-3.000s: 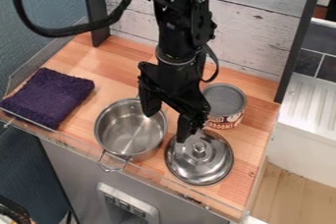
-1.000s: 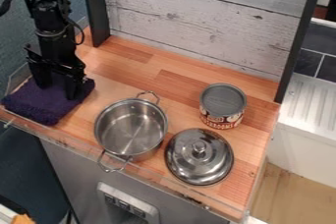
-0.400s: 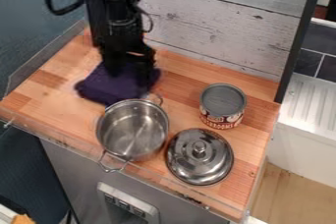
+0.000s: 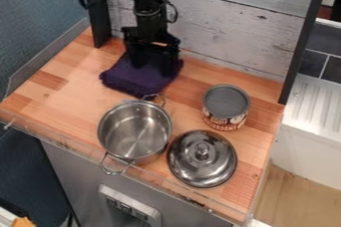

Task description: Move the cloth to the top center of the table

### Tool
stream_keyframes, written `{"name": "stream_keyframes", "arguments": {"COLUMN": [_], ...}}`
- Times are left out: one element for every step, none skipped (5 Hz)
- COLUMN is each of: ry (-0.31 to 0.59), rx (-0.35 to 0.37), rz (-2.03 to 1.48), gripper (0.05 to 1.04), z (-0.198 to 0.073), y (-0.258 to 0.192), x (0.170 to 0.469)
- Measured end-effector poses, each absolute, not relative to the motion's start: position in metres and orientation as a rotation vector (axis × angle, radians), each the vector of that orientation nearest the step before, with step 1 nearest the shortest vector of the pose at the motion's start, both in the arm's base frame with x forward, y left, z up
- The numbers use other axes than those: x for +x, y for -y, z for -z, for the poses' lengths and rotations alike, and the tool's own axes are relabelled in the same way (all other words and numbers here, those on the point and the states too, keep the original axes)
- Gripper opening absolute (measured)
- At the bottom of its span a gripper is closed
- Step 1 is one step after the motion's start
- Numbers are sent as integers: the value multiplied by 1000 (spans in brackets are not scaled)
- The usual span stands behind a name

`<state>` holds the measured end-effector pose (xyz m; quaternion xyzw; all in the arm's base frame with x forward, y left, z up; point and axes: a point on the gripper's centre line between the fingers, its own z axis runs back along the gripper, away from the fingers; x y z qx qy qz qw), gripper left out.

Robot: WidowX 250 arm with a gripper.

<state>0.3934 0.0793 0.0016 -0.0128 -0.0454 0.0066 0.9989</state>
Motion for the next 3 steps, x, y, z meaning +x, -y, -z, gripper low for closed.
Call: {"name": "stream_keyframes", "arguments": {"ry": [88, 77, 166], "rx": [-23, -6, 11], "rz": [-3, 7, 8], "gripper": [1001, 1001, 1001], "z": [-2, -13, -63], "y": [-72, -64, -59], "x": [396, 390, 393]}}
